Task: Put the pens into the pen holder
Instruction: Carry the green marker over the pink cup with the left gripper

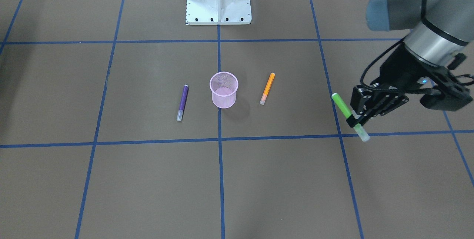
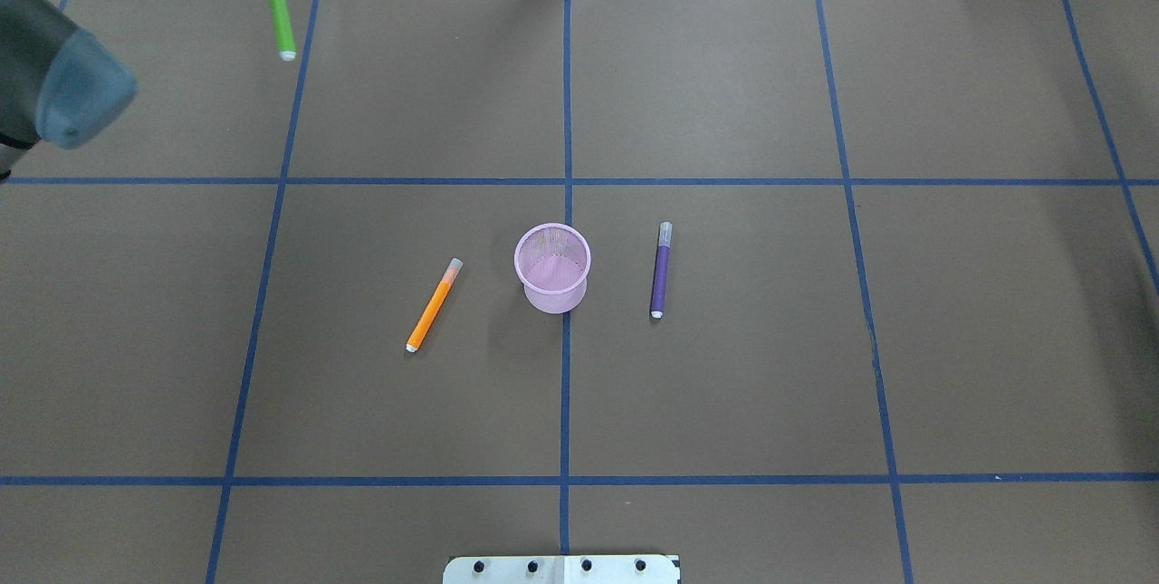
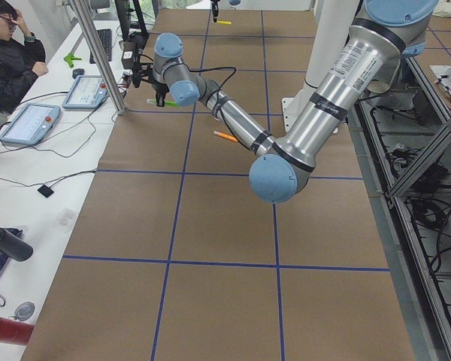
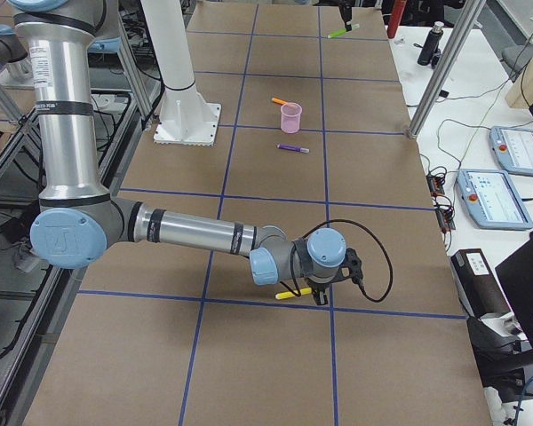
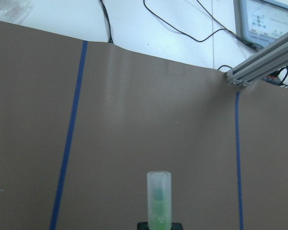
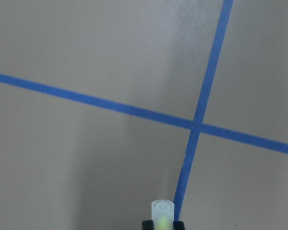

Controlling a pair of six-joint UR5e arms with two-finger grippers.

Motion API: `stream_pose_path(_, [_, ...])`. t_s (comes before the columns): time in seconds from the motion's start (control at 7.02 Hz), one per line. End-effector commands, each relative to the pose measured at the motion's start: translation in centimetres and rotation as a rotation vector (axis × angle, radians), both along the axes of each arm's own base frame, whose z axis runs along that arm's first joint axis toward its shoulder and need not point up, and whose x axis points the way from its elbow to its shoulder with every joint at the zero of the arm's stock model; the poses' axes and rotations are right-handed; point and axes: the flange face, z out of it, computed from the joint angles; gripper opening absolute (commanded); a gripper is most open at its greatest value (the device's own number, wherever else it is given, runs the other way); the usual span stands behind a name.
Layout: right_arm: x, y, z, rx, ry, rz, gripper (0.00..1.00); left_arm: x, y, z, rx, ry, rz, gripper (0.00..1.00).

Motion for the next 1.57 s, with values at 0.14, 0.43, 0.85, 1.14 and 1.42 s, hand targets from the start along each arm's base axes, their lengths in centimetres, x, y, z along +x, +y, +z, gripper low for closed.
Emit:
stream_pose_path(0.14, [1.1,-2.9,-3.6,-0.018,-0.016,0.087,0.0,12.2,10.2,-6.3,0.154,0.012,-0.154,0.0])
stream_pose_path(0.43, [1.0,-3.9,-4.8,-0.027,-0.023,0.112,0.0,21.1,16.9,-8.1,0.262,-0.031,-0.274,0.0])
stream_pose_path(0.85, [0.9,-4.1,-5.6,-0.031,-0.031,0.124,0.0,25.6,18.5,-6.7,0.3,-0.11,-0.344,0.0])
stream_pose_path(1.14, [0.9,-4.1,-5.6,-0.031,-0.031,0.124,0.0,27.2,18.2,-5.9,0.3,-0.126,-0.339,0.0])
stream_pose_path(1.42, [1.0,-4.1,-5.8,-0.026,-0.032,0.125,0.0,29.1,18.9,-5.6,0.3,-0.138,-0.314,0.0])
